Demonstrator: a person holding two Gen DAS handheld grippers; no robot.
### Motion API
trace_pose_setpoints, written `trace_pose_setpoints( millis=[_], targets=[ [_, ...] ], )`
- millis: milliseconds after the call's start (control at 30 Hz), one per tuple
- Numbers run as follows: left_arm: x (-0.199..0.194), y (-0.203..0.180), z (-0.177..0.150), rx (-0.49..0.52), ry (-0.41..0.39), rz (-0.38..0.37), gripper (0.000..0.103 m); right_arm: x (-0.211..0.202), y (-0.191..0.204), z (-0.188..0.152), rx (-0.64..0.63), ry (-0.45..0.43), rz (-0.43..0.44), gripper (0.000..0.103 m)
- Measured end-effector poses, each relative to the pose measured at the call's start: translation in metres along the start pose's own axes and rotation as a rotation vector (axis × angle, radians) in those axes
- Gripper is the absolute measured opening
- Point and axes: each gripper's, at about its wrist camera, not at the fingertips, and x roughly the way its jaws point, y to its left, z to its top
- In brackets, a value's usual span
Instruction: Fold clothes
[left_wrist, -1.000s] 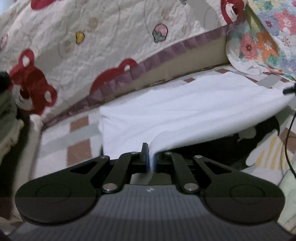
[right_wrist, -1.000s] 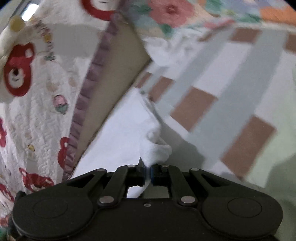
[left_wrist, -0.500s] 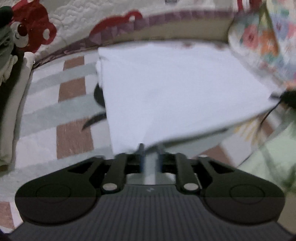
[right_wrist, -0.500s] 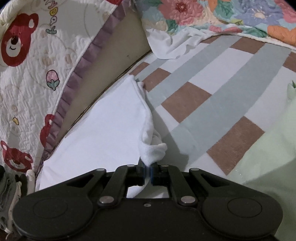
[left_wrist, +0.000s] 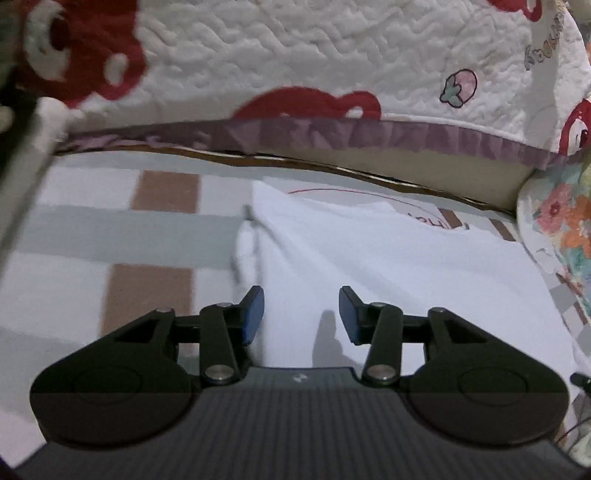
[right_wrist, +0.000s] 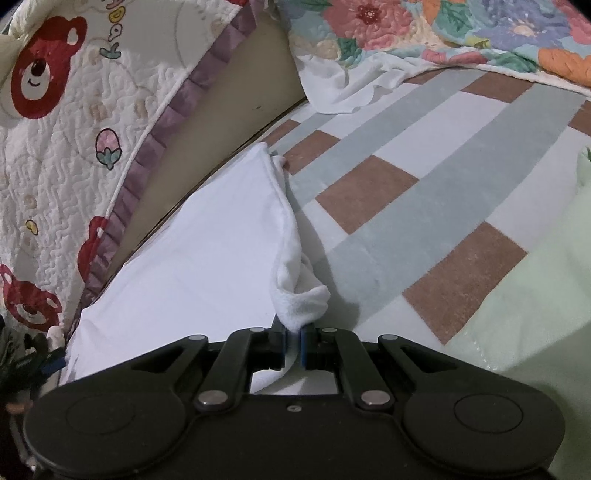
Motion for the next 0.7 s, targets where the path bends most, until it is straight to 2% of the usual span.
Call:
trace_pose_setpoints(
  millis=[33, 100, 133, 167, 267, 333, 367, 400, 467, 533, 567, 633, 700],
  targets=[
    [0.009, -0.002, 0.002, 0.014, 0.018, 0.017, 0.043, 0.0, 0.0, 0.0, -0.002, 0.001, 0.003, 0.007],
    [0.024, -0.004, 0.003, 0.06, 0.062, 0.059, 0.011, 0.0, -0.001, 0.0, -0.008, 0.0, 0.012, 0.007],
    [0.025, -0.004, 0.002, 0.079, 0.066, 0.066, 0.006, 0.0, -0.002, -0.001, -0.008, -0.001, 0.015, 0.007],
    [0.025, -0.005, 0.001, 0.1, 0.065, 0.083, 0.003, 0.0, -0.002, -0.001, -0.01, -0.001, 0.016, 0.007],
    [0.016, -0.008, -0.004, 0.158, 0.011, 0.233, 0.0, 0.0, -0.002, -0.001, -0.014, -0.001, 0.02, 0.007],
    [0.02, 0.001, -0.011, 0.127, 0.028, 0.343, 0.0, -0.001, -0.002, -0.001, -0.013, 0.0, 0.022, 0.007],
    [0.018, 0.006, -0.014, 0.099, 0.031, 0.346, 0.0, -0.001, -0.002, -0.001, -0.01, 0.0, 0.023, 0.007],
    [0.013, 0.007, -0.016, 0.07, 0.026, 0.32, 0.0, -0.001, -0.002, -0.001, -0.01, 0.0, 0.023, 0.007],
    [-0.004, -0.005, -0.02, 0.084, -0.009, 0.272, 0.001, -0.001, -0.002, -0.001, -0.009, 0.002, 0.023, 0.007],
    [-0.023, -0.033, -0.026, 0.173, -0.041, 0.244, 0.002, -0.002, 0.0, 0.0, -0.008, 0.002, 0.021, 0.008],
    [-0.032, -0.048, -0.03, 0.209, -0.049, 0.218, 0.008, -0.002, 0.001, 0.001, -0.012, 0.001, 0.02, 0.008],
    [-0.043, -0.074, -0.039, 0.24, -0.047, 0.143, 0.016, -0.007, 0.007, 0.004, -0.031, -0.012, 0.026, 0.007],
    [-0.045, -0.095, -0.05, 0.214, -0.005, 0.019, 0.018, -0.011, 0.013, 0.009, -0.041, -0.024, 0.031, 0.007]
  ],
)
